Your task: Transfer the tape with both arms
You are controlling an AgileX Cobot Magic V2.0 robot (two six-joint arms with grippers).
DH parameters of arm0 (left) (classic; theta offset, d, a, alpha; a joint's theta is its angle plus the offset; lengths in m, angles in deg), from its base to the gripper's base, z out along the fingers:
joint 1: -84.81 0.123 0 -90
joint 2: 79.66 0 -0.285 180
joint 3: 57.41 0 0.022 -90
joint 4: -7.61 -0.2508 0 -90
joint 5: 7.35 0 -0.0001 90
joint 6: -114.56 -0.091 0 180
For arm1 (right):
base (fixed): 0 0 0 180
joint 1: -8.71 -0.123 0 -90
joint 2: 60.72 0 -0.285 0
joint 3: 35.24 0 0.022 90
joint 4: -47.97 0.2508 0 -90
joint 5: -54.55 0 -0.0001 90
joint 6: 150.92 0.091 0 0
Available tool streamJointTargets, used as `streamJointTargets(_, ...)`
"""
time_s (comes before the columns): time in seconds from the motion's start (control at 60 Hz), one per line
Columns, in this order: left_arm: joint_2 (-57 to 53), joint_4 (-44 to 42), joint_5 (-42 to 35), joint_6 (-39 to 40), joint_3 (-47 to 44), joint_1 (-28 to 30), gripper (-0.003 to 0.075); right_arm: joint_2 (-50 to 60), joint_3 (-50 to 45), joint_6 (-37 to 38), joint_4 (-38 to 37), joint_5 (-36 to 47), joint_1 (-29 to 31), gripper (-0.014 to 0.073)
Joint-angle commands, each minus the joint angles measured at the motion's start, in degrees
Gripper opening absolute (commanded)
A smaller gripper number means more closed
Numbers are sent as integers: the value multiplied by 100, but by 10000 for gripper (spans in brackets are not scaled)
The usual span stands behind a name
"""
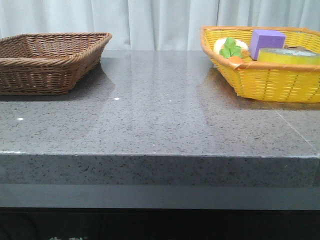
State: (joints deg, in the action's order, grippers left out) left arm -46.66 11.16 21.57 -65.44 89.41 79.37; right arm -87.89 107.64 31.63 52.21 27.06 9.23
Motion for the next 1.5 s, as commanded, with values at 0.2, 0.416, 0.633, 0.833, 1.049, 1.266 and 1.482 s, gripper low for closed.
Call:
streamJointTargets(0.2, 936, 17, -29, 57, 219, -43, -20, -1453, 375, -33, -73, -323, -7, -67)
streamJointTargets(0.416, 1483, 30, -40, 57, 219, -43, -20, -2298, 375, -33, -73, -352, -7, -67)
streamJointTargets(0.633, 2029, 19, -66, 57, 219, -43, -20, -2844, 375, -38, -73, -311, -7, -62)
streamJointTargets(0.833, 2329, -2, -282, 57, 219, -43, 218, -3166, 375, -79, -79, -333, -7, 251)
streamJointTargets(1.049, 2409, -2, -600, 57, 219, -43, 571, -3207, 460, -87, -79, -244, -2, 545)
streamJointTargets(1.266, 2409, 53, -700, -43, 270, -603, 563, -3619, 1289, -76, -72, -574, 155, 538)
streamJointTargets(1.482, 2409, 13, -700, -210, 443, -2014, 563, -4647, 2591, -3, -49, -1273, 430, 538)
